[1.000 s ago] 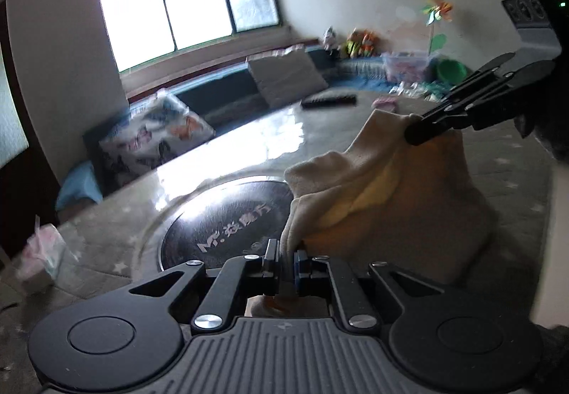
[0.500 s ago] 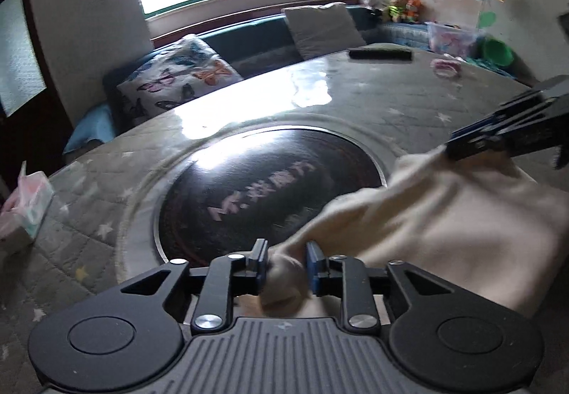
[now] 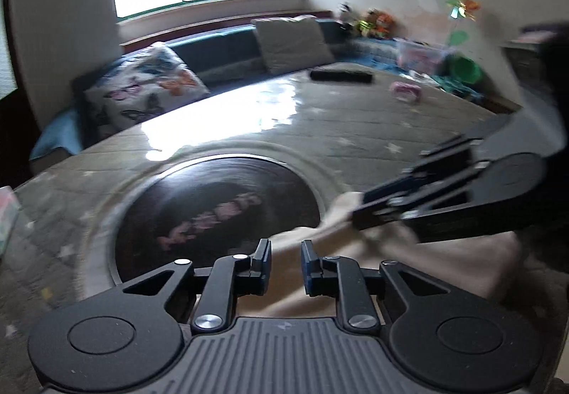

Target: Fold clothes

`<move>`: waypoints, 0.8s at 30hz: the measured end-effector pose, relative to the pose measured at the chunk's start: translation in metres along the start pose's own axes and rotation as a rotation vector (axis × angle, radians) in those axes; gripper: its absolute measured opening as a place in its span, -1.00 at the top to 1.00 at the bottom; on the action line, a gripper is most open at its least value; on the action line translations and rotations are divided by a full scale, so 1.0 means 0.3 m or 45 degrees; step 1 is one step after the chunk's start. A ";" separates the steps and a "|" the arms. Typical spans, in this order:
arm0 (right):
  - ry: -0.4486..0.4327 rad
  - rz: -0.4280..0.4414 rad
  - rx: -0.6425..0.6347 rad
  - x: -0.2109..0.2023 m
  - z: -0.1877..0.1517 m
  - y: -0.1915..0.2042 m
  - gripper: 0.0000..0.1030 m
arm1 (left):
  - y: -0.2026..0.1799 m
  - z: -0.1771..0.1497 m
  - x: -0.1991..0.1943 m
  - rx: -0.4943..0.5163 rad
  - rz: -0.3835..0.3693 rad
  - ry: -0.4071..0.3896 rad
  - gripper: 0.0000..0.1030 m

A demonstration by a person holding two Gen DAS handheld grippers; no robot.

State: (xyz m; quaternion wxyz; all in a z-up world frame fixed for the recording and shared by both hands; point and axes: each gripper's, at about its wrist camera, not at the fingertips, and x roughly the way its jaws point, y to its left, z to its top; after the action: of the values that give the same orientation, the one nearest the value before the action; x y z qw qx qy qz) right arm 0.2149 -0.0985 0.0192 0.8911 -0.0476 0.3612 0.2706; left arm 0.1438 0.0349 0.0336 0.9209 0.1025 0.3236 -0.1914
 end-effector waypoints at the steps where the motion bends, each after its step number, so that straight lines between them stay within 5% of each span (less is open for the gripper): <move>1: 0.009 -0.009 0.000 0.015 0.000 0.002 0.63 | -0.008 0.005 0.019 0.003 -0.009 0.014 0.62; 7: 0.030 -0.034 -0.020 0.064 -0.005 0.008 0.63 | 0.005 0.017 0.132 -0.052 0.001 0.105 0.62; 15: 0.027 -0.024 -0.014 0.059 -0.003 -0.009 0.63 | 0.009 0.001 0.134 -0.057 -0.004 0.088 0.58; 24: -0.011 -0.020 -0.033 -0.108 -0.055 -0.009 0.62 | -0.004 0.005 0.133 -0.038 0.019 0.087 0.58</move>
State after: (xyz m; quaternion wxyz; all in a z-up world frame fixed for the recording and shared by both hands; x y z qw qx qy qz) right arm 0.1870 -0.1199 0.0286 0.8940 -0.0608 0.3536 0.2683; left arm 0.1725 0.0219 0.0093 0.9122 0.0976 0.3569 -0.1760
